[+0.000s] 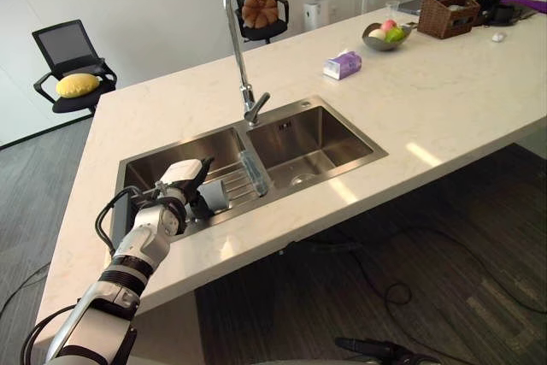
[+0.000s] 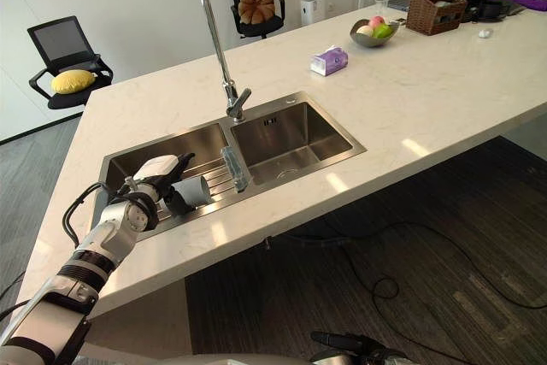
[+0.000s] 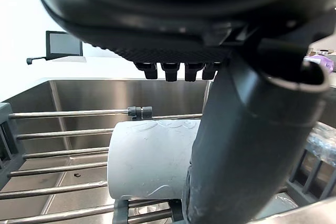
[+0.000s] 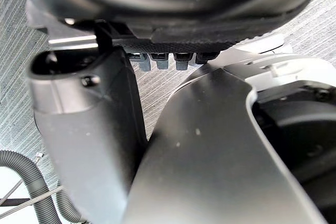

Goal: Walk over to the sink, pick up the cup, carry it to the dishwasher, place the cup inside the dishwasher, then close the dishwasher door

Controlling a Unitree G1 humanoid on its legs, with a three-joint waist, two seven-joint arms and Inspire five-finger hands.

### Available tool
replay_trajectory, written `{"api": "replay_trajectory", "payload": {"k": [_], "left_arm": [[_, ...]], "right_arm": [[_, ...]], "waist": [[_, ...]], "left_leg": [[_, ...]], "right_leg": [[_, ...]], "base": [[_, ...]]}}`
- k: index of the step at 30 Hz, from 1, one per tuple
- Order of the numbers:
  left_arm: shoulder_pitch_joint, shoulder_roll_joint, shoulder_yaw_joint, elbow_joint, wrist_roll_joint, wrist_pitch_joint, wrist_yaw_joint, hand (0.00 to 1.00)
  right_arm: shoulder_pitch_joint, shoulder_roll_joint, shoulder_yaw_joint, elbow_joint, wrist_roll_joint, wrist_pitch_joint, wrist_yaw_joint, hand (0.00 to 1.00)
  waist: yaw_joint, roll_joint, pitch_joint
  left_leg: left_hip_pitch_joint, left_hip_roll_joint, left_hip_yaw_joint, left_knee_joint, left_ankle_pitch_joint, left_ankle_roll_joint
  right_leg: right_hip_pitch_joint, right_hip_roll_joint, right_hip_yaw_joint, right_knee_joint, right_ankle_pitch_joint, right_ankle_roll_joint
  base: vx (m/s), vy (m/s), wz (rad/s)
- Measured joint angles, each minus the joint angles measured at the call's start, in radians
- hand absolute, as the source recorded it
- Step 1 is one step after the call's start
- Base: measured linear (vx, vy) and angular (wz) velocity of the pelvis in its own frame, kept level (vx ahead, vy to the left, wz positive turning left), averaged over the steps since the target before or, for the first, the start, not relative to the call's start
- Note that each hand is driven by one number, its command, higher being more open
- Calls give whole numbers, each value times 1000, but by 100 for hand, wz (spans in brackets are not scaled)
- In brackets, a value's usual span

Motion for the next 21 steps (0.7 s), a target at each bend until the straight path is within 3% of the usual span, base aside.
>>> {"api": "replay_trajectory", "payload": {"k": [9,17,18,21], "left_arm": [[5,-33,-7,14,13,128,-18,100],[-19,-71,4,50,21,250,-74,100],[-28,-75,7,61,21,266,-99,0],[-56,-79,26,103,28,304,-166,0]], "right_arm": [[-21,-15,1,-17,-42,23,2,100],[-36,-22,3,-48,-80,87,4,100],[-39,-23,6,-50,-82,95,4,100],[-47,-23,13,-57,-93,121,4,100]], "waist": [[-23,32,27],[-33,53,37],[-34,53,37],[-40,52,38]], "left_leg": [[2,15,-1,29,-19,-27],[5,28,-8,50,-29,-43],[5,31,-9,55,-32,-46],[5,37,-9,62,-34,-49]], "right_leg": [[5,11,15,0,-7,-6],[9,22,27,0,-14,-11],[10,24,28,-1,-17,-10],[10,29,32,-1,-19,-12]], "base": [[-11,-35,-5],[-3,-42,-5],[-19,-57,-5],[-17,-50,-5]]}}
